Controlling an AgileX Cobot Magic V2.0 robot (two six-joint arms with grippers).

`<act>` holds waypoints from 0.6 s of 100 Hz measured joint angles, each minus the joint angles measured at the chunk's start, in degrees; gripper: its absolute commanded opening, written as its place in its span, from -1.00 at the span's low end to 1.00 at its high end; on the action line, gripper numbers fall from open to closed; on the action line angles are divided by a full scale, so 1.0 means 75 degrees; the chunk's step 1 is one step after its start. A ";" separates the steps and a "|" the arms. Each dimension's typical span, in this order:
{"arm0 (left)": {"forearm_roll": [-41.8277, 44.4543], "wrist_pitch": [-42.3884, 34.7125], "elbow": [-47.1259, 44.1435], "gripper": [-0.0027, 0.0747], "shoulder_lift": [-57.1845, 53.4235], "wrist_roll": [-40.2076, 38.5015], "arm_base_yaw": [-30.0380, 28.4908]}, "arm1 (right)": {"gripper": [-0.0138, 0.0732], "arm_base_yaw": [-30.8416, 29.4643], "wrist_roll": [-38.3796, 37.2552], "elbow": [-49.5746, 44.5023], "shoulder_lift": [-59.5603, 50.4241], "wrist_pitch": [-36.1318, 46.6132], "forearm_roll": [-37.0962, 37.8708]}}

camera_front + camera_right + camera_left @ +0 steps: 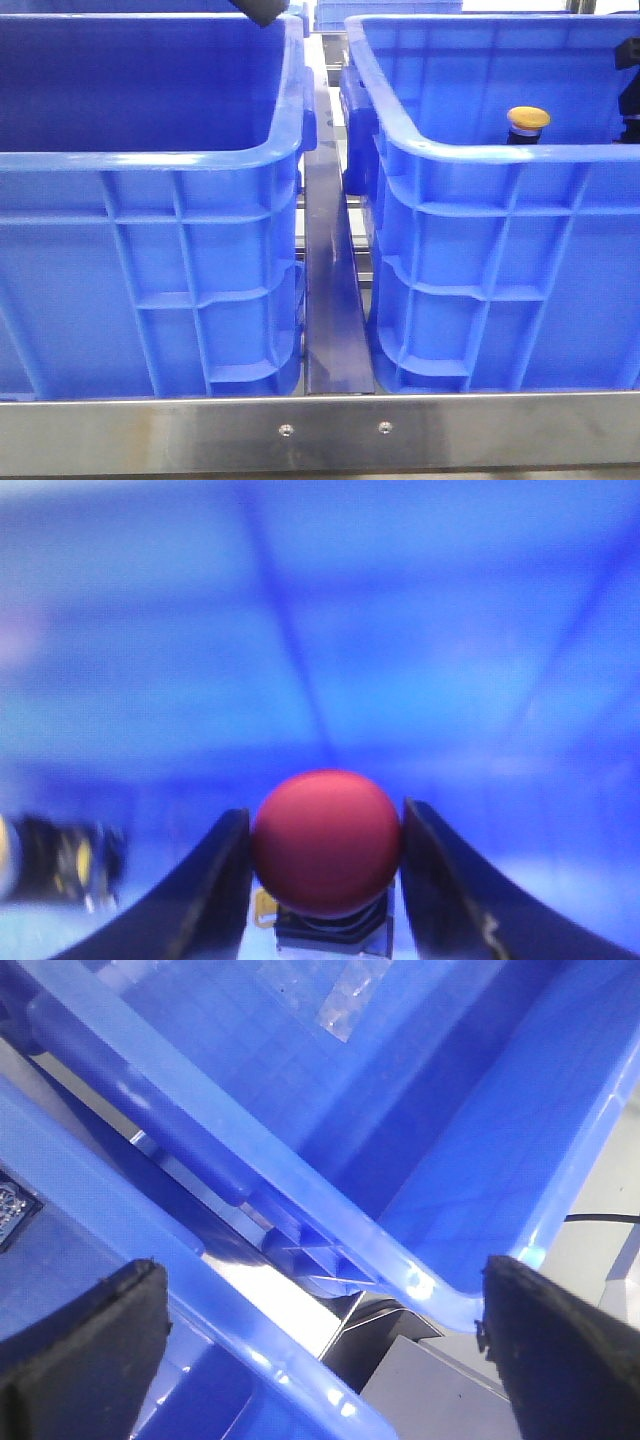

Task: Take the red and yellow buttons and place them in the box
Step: 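Lower the red button beside the yellow one and open the right gripper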

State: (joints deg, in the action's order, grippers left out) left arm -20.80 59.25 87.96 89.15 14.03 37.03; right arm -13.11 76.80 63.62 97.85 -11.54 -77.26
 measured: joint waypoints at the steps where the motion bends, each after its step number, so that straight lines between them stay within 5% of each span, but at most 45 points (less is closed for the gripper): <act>1: 0.0000 0.0000 0.0000 0.61 0.0000 0.0000 0.0000 | -0.19 0.0000 0.0000 -0.0001 0.0000 0.0000 -0.0020; 60: 0.0000 0.0005 0.0000 0.61 0.0000 0.0000 0.0000 | -0.18 0.0000 0.0000 0.0278 0.0482 -0.0238 -0.0572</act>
State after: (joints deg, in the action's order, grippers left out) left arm -20.80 59.29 87.96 89.15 14.03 37.03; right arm -13.11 76.80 65.71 101.47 -13.33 -81.55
